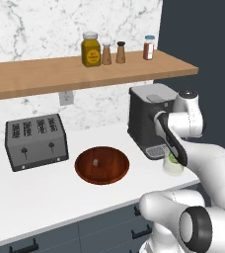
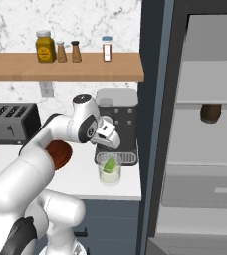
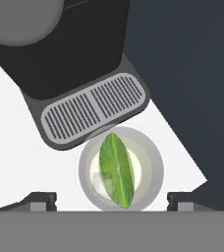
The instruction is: Grab a lemon wedge from the fridge and one ice cube from the ice bowl, and put them in the glass of lemonade.
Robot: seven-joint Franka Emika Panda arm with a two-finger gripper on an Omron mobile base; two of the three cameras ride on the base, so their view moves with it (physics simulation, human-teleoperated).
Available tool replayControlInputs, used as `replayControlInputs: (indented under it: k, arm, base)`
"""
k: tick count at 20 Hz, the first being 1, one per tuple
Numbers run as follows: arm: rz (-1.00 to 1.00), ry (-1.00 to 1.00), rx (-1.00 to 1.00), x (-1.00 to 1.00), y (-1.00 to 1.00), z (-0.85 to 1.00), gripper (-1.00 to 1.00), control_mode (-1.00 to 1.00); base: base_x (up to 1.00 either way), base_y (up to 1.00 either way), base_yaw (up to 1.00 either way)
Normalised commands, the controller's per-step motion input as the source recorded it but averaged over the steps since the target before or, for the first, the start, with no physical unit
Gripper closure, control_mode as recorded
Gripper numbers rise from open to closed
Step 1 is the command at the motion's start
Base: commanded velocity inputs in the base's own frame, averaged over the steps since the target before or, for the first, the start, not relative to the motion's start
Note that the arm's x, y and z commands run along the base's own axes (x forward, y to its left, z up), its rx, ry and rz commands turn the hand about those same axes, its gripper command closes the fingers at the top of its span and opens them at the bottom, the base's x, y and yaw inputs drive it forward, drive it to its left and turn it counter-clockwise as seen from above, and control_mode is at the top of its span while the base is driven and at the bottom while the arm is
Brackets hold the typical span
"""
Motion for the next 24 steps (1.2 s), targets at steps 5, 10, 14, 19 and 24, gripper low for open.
replayControlInputs:
  k: [5,10,14,19,24]
  arm:
    - [0.0,0.0,0.0,0.0,0.0,0.0,-1.0,-1.0]
    - [0.0,0.0,0.0,0.0,0.0,0.0,-1.0,-1.0]
    - [0.0,-0.01,0.01,-0.11,0.0,0.04,-1.0,-1.0]
    - [0.0,-0.11,0.02,-0.37,0.0,0.16,-1.0,-1.0]
    - [0.01,-0.07,0.02,-0.59,0.0,0.12,-1.0,-1.0]
  base:
    - [0.0,0.0,0.0]
    - [0.0,0.0,0.0]
    - [0.0,0.0,0.0]
    - [0.0,0.0,0.0]
    - [0.0,0.0,0.0]
